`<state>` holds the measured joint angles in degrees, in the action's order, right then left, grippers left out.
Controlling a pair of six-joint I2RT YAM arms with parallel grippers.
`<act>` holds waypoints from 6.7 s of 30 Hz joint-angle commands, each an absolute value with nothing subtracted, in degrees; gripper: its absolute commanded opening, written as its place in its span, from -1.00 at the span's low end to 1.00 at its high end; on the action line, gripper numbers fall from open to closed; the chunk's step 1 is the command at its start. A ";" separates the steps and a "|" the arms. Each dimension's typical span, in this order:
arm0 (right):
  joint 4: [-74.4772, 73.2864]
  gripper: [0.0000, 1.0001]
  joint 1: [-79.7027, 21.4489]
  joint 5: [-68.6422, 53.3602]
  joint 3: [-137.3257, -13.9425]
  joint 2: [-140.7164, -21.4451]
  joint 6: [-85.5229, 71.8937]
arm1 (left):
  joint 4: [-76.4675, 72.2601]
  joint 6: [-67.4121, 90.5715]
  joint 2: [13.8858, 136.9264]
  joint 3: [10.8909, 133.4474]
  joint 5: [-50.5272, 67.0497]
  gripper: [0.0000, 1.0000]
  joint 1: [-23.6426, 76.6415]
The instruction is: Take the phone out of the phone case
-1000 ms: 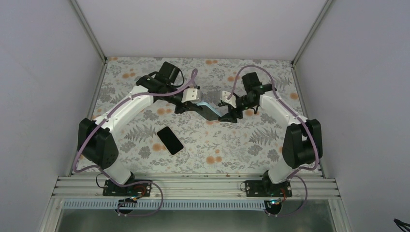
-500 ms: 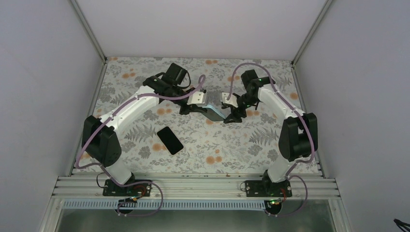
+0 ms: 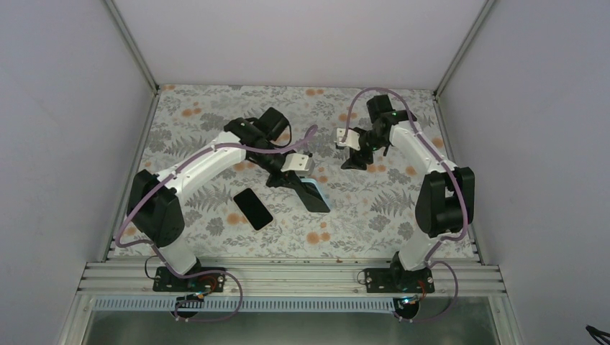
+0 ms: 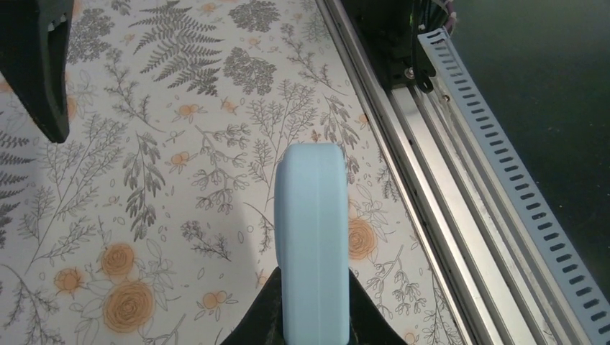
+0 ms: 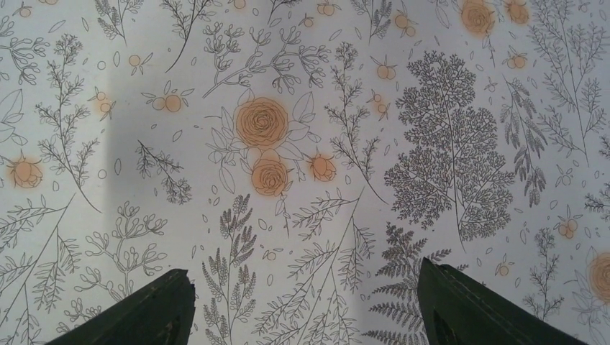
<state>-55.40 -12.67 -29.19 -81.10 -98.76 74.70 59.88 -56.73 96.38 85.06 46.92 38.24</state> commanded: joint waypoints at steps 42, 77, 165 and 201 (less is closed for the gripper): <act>-33.64 -0.23 -12.66 -44.19 -60.57 -79.28 53.24 | 50.80 -55.11 94.69 82.47 76.12 -0.95 28.50; -57.57 0.17 -27.23 -60.18 -88.28 -94.48 56.85 | 32.37 -40.01 95.71 79.09 72.95 -0.95 29.29; -22.32 -0.93 -13.44 -36.97 -87.62 -97.06 -4.15 | -40.15 -31.77 110.03 70.84 -21.54 0.52 48.78; -22.85 -0.93 -17.49 -37.35 -82.77 -98.04 -0.70 | -65.34 -49.27 108.60 70.87 -36.12 0.56 42.63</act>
